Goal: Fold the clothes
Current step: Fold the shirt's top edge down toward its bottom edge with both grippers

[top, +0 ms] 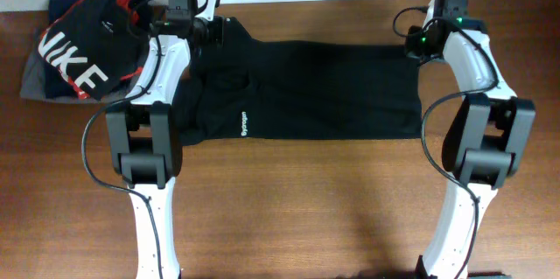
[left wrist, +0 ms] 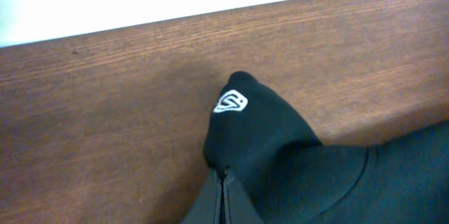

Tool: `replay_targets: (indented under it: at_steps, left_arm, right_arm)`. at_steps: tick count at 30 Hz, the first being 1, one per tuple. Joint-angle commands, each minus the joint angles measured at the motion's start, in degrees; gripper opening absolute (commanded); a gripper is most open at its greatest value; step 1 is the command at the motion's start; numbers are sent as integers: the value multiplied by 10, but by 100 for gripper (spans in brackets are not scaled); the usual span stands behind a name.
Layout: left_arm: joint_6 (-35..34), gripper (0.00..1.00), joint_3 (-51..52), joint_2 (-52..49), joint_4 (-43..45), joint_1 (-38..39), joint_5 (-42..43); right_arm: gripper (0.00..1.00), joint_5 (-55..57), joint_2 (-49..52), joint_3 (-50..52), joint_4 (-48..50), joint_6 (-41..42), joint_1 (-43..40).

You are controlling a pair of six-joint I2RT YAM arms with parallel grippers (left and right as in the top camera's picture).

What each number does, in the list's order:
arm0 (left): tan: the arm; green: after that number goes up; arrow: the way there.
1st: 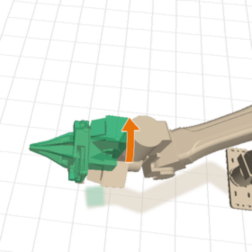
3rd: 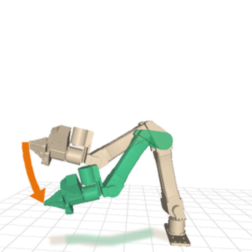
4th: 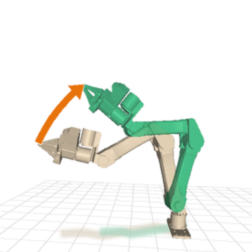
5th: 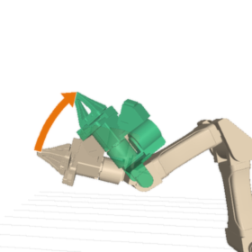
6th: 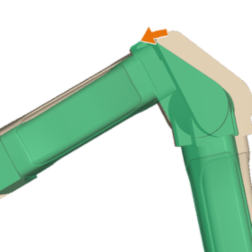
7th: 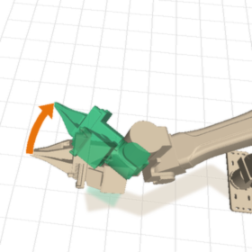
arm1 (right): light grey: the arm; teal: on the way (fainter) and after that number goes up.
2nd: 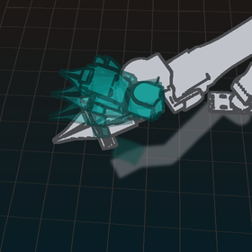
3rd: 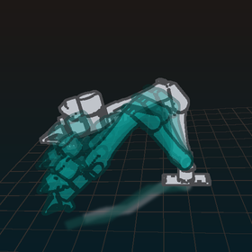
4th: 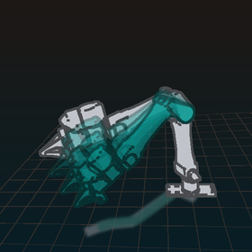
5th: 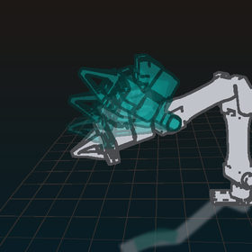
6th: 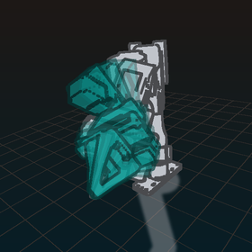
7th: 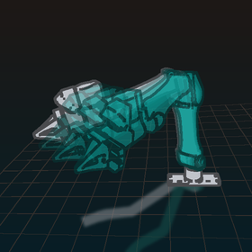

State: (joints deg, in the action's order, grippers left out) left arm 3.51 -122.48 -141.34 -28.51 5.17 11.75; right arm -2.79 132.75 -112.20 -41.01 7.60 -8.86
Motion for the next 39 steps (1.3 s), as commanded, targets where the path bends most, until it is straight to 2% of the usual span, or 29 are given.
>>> replay_targets:
  at_steps: [1, 16, 22, 39]
  left_arm:
    - [9, 0, -7, 47, -15, -2, -2]
    - [9, 0, -7, 97, -175, -27, -2]
    - [9, 0, -7, 122, -222, -49, -2]
    - [9, 0, -7, 123, -369, -55, -2]
  right_arm:
    - [4, 11, -50, -17, -10, 4, -2]
    - [4, 23, -57, -17, -106, 5, -3]
    - [4, 26, -57, -17, -142, 50, -14]
    - [4, 24, -61, -17, -233, 64, -29]
